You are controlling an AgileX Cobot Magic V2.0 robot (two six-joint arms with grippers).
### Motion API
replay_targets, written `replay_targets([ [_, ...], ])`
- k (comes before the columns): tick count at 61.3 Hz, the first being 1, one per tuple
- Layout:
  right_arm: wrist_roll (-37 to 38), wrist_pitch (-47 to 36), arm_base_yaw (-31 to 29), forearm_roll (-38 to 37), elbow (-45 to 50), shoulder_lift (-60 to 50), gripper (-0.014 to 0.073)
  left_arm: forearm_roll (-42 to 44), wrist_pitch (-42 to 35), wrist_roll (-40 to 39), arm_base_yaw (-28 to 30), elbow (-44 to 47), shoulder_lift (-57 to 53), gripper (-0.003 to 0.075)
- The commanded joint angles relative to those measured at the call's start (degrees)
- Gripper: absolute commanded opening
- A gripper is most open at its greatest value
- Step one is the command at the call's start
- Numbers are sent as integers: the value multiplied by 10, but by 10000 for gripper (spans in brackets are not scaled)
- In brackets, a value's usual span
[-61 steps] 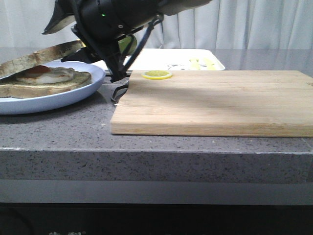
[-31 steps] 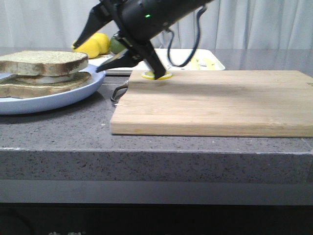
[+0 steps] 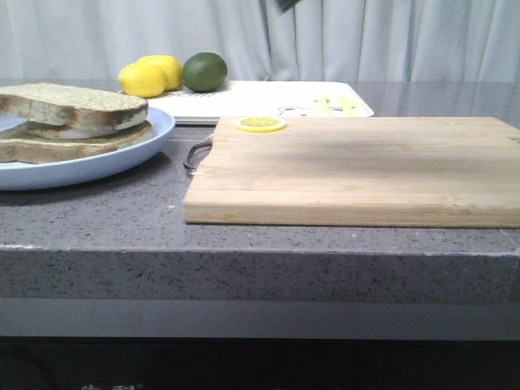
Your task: Place bread and move sandwich to tray
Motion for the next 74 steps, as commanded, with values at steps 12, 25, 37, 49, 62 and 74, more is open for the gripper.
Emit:
replay_targets([
  [12, 12, 32, -3, -131, 3, -133, 383, -7, -46, -5, 2, -18, 4, 426],
  [25, 25, 31, -3, -162, 85, -218, 383, -7, -46, -5, 2, -18, 4, 426],
  [37, 25, 28, -3, -161, 167, -295, 383, -7, -46, -5, 2, -18, 4, 426],
  [49, 25, -4, -3, -161, 246, -373, 383, -7, -46, -5, 2, -18, 4, 426],
  [62, 25, -70, -3, -161, 324, -459, 383, -7, -46, -5, 2, -18, 4, 426],
  [74, 25, -93, -3, -161, 358, -497, 383, -7, -46, -5, 2, -18, 4, 426],
])
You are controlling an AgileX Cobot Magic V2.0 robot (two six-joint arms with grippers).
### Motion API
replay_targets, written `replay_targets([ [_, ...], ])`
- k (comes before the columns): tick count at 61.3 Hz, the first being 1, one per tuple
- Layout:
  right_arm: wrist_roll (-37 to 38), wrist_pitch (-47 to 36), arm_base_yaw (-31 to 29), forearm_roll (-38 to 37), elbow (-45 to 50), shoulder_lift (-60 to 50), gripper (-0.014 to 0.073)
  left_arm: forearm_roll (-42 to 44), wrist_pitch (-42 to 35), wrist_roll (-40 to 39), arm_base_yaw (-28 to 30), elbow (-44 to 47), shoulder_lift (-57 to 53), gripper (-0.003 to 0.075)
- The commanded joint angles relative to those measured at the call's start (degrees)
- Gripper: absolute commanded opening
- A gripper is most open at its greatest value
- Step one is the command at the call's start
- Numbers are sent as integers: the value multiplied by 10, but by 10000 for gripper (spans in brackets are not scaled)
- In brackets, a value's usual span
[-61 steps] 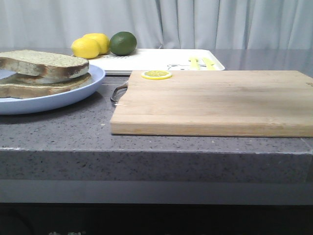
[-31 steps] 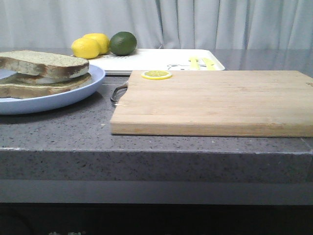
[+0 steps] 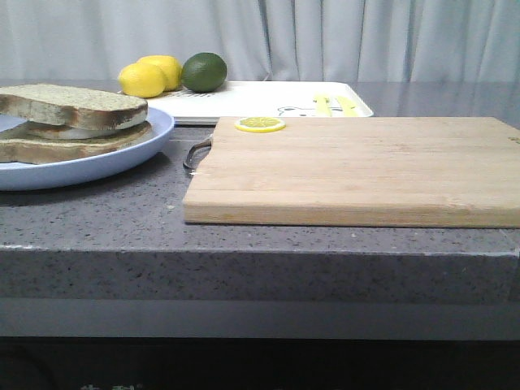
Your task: Place bread and move sandwich to tray
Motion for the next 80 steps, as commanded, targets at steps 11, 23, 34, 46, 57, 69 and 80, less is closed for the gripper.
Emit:
replay_targets([
  [11, 0, -55, -3, -3, -7, -10, 383, -7, -39, -5, 2, -18, 4, 426],
  [23, 0, -44, -3, -3, -7, -10, 383, 13, -7, -5, 2, -18, 8, 426],
  [34, 0, -41, -3, -3, -7, -10, 383, 26, 16, -5, 2, -18, 22, 426],
  [46, 0, -41, -3, -3, -7, -10, 383, 26, 47, -5, 2, -38, 57, 417],
  [57, 0, -41, -3, -3, -7, -10, 383, 36, 114, -5, 4, -101, 125, 418],
  [69, 0, -41, -3, -3, -7, -10, 383, 37, 187, -5, 51, -190, 242, 418],
  [80, 0, -41, -3, -3, -7, -10, 383, -7, 249, 3, 107, -260, 349, 418],
])
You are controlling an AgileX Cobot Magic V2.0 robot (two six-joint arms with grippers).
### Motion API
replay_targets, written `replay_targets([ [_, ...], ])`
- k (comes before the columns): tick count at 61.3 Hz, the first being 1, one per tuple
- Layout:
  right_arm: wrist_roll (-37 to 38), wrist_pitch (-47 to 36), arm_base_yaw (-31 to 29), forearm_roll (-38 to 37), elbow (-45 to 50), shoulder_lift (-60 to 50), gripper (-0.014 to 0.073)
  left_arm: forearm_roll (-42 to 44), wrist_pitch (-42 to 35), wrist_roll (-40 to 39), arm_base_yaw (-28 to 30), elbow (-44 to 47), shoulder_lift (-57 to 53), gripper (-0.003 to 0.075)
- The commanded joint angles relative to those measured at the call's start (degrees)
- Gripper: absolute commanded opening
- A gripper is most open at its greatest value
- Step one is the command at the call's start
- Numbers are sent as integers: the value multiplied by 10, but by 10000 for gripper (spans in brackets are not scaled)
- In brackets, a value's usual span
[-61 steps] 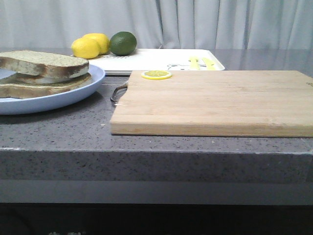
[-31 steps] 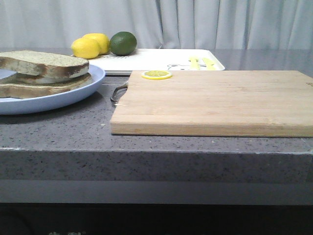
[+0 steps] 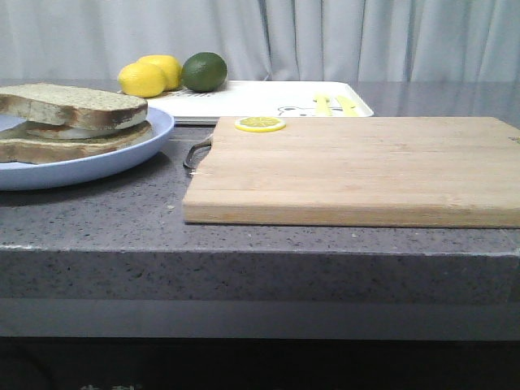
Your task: Place bread and move sandwich to tray
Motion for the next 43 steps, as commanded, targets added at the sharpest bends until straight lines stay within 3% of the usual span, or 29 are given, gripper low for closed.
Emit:
replay_targets([
  [1, 0, -37, -3, -3, -13, -2, 383, -29, 7, 6, 23, -51, 40, 418],
  [15, 0, -37, -3, -3, -13, -2, 383, -72, 27, 27, 41, -97, 151, 417],
  [29, 0, -37, -3, -3, -13, -2, 383, -171, 33, 91, 41, -115, 233, 417],
  [43, 0, -37, -3, -3, -13, -2, 383, -188, 31, 101, 41, -118, 271, 417],
])
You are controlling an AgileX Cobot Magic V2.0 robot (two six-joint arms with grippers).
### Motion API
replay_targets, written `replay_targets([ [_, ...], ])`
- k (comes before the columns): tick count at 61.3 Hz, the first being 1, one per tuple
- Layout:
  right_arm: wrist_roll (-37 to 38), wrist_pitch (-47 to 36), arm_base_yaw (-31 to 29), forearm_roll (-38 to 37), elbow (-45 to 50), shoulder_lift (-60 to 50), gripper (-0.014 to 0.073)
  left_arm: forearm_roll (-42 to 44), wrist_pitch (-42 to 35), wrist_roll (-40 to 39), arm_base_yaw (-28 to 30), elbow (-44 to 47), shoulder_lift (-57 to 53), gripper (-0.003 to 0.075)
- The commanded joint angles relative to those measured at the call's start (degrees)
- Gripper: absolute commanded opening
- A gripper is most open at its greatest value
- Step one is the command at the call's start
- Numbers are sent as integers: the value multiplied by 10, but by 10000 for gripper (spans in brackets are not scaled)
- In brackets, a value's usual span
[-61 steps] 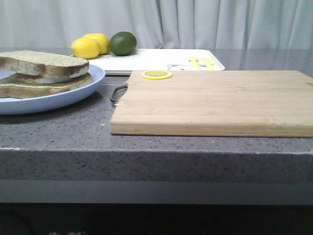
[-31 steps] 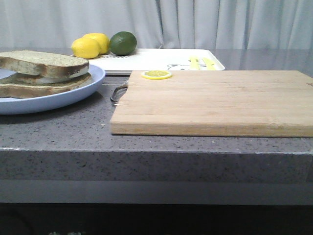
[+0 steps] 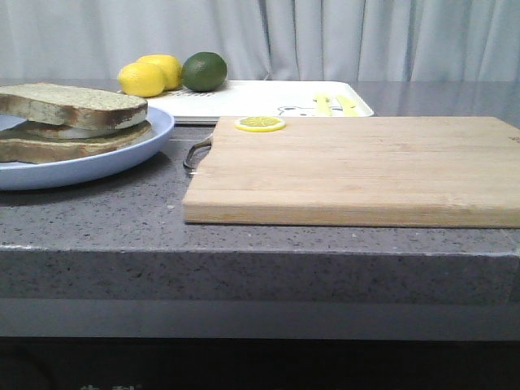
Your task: Place bread and move sandwich to tray
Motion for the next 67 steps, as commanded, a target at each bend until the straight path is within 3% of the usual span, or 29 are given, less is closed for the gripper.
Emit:
replay_targets([
  [1, 0, -38, -3, -3, -13, -2, 383, -26, -10, 5, 2, -19, -8, 417],
  [10, 0, -38, -3, -3, -13, -2, 383, -33, -17, 6, 2, -19, 2, 386],
  [29, 0, -38, -3, -3, -13, -2, 383, -33, -41, 6, 2, -19, 2, 89],
  [40, 0, -38, -3, -3, -13, -2, 383, -35, -46, 6, 2, -19, 2, -19],
  [56, 0, -38, -3, -3, -13, -2, 383, -53, -14, 6, 2, -73, 1, -20],
  [67, 0, -38, -3, -3, -13, -2, 383, -121, -15, 6, 2, -143, 1, -20],
])
